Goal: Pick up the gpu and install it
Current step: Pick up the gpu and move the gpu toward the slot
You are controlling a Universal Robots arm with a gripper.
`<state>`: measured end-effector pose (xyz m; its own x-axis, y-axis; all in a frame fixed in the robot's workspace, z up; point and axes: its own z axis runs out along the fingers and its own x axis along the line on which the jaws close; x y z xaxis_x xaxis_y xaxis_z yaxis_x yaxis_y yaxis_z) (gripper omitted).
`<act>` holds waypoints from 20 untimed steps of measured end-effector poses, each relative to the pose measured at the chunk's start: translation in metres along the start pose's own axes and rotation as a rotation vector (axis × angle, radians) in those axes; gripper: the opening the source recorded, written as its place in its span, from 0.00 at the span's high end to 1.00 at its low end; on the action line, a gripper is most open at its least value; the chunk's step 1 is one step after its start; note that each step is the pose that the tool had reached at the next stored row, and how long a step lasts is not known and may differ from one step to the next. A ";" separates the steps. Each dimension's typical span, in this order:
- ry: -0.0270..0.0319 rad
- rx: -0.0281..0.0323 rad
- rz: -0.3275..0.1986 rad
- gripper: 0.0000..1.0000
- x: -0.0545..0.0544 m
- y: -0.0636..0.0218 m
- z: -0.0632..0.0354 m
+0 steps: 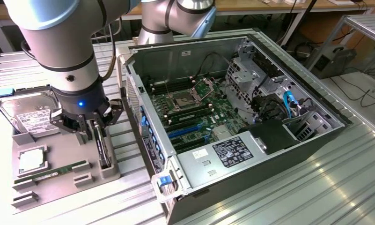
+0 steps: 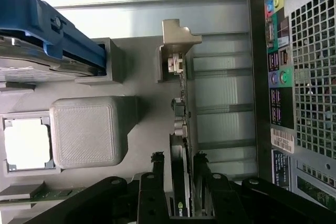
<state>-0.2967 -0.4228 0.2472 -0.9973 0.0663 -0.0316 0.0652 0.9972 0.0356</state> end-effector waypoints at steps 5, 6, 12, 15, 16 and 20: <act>-0.0018 -0.0001 -0.004 0.64 0.000 -0.0001 0.0023; -0.0025 -0.0003 -0.005 0.64 0.000 -0.0001 0.0028; -0.0035 0.0000 -0.007 0.64 0.001 -0.0002 0.0042; -0.0036 -0.0001 -0.007 0.64 0.000 -0.0001 0.0042; -0.0036 0.0000 -0.007 0.65 0.001 -0.0001 0.0042; -0.0034 -0.0002 -0.014 0.74 0.001 -0.0001 0.0043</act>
<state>-0.2972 -0.4228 0.2429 -0.9980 0.0522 -0.0354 0.0509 0.9981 0.0353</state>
